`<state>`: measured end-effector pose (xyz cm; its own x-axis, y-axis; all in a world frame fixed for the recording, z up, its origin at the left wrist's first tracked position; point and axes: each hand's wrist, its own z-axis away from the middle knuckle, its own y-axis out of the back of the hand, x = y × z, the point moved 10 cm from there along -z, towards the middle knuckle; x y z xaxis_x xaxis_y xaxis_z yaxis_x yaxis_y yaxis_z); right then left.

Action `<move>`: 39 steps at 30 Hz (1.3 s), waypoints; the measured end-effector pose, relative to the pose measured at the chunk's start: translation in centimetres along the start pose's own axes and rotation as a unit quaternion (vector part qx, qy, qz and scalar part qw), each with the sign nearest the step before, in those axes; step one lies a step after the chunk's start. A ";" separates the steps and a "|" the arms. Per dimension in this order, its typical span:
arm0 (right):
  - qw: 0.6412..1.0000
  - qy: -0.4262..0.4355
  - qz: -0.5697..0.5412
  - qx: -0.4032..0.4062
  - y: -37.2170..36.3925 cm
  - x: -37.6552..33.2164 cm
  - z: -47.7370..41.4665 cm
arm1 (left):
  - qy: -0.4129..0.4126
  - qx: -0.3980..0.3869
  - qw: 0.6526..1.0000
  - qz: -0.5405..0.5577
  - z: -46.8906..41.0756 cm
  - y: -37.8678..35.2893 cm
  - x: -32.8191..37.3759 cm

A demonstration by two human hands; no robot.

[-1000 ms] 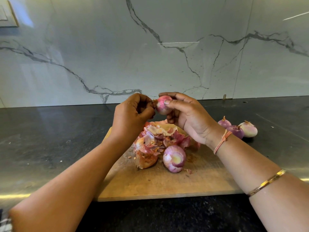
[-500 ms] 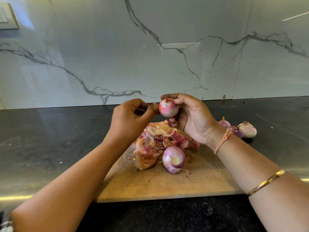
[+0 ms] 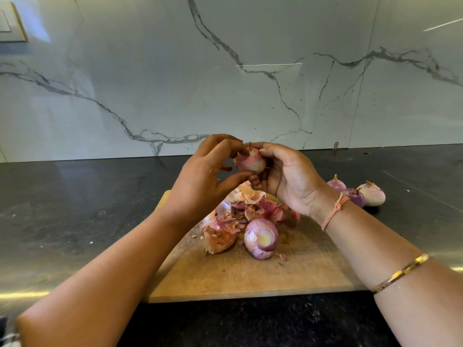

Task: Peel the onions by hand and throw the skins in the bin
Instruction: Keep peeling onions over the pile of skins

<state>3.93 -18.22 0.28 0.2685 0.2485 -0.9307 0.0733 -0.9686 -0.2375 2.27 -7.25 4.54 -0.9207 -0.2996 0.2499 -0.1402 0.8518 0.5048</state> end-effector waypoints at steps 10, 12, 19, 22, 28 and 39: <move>1.000 -0.005 0.018 0.001 0.1 0.2 0.0 | -0.007 -0.008 1.000 -0.011 0.0 -0.3 0.3; 1.000 -0.007 0.024 0.001 0.2 0.3 0.0 | -0.007 -0.013 1.000 -0.022 0.0 -0.4 0.2; 1.000 -0.020 0.022 -0.001 0.2 0.7 -0.1 | -0.016 -0.024 0.999 -0.039 0.0 -0.6 0.1; 1.000 -0.016 -0.006 -0.001 0.2 0.5 -0.1 | -0.032 -0.017 0.998 -0.045 0.0 -0.5 0.4; 1.000 -0.001 -0.017 -0.022 0.0 0.1 -0.4 | 0.010 0.018 1.000 -0.005 -0.1 0.2 -0.3; 0.996 0.012 0.062 -0.057 -0.6 0.2 -0.2 | 0.138 0.053 0.982 0.119 0.5 0.5 -2.2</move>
<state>4.13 -17.54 0.30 0.3054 0.1277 -0.9436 0.1470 -0.9854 -0.0858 4.01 -5.96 3.80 -0.7998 -0.1796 0.5728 0.0166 0.9472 0.3201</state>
